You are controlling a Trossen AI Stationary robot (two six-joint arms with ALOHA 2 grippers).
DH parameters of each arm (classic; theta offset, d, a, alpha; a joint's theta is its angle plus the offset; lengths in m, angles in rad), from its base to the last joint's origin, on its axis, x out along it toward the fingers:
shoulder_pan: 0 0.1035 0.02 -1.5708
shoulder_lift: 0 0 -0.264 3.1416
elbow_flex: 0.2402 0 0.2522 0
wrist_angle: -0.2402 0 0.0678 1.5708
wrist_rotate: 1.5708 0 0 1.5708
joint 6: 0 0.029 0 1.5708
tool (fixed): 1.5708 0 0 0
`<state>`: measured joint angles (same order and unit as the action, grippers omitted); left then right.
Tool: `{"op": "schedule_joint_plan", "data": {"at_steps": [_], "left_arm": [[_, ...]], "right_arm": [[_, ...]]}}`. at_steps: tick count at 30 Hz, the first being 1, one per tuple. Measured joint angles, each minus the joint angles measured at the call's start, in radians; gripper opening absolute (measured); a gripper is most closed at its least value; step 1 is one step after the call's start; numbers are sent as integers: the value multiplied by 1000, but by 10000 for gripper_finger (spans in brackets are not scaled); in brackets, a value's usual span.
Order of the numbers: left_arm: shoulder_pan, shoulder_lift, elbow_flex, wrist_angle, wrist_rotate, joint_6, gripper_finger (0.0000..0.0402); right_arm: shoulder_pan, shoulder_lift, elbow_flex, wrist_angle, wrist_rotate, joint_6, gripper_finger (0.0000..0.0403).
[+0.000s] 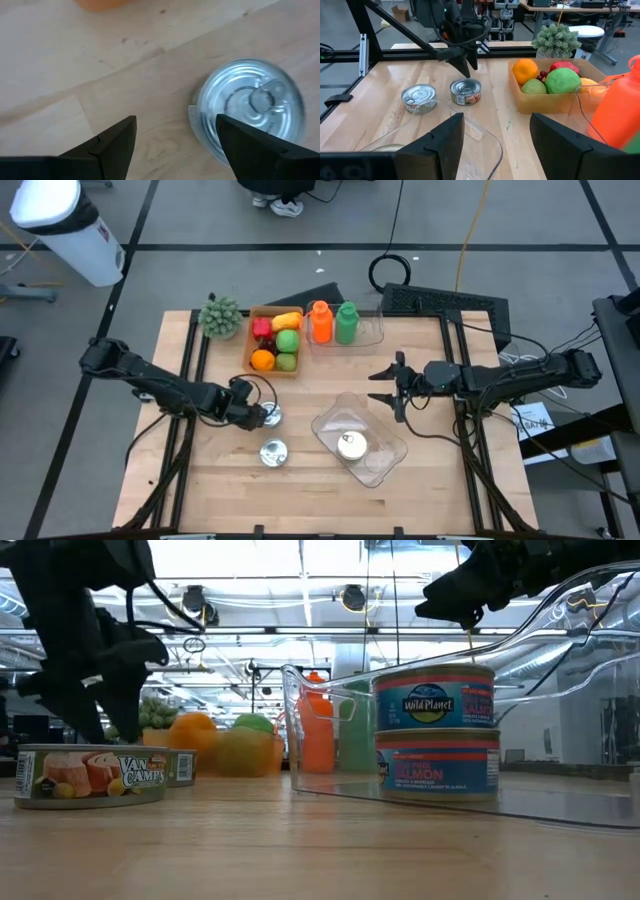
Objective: Pick & Place Food Item
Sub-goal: Stack the top green tuna can on top of the blue pink tuna can in the bottom transparent bin
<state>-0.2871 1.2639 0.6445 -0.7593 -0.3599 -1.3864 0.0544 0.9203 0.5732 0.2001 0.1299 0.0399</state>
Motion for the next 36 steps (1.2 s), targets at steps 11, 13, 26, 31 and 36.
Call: {"op": "schedule_joint_plan", "data": {"at_steps": [11, 13, 26, 31, 36], "left_arm": [[0, 59, 0, -61, 18, -60, 285], [0, 59, 2, -94, 26, -93, 285], [1, 108, 9, -188, 189, -211, 285], [-3, 120, 7, -133, 168, -187, 285], [-3, 94, -3, 26, 127, -106, 284]], "right_arm": [[0, 0, 0, 1, 0, 0, 212], [0, 0, 0, 1, 0, 0, 212], [0, 0, 0, 1, 0, 0, 212], [0, 0, 0, 5, 0, 0, 212], [0, 0, 0, 5, 0, 0, 212]]}}
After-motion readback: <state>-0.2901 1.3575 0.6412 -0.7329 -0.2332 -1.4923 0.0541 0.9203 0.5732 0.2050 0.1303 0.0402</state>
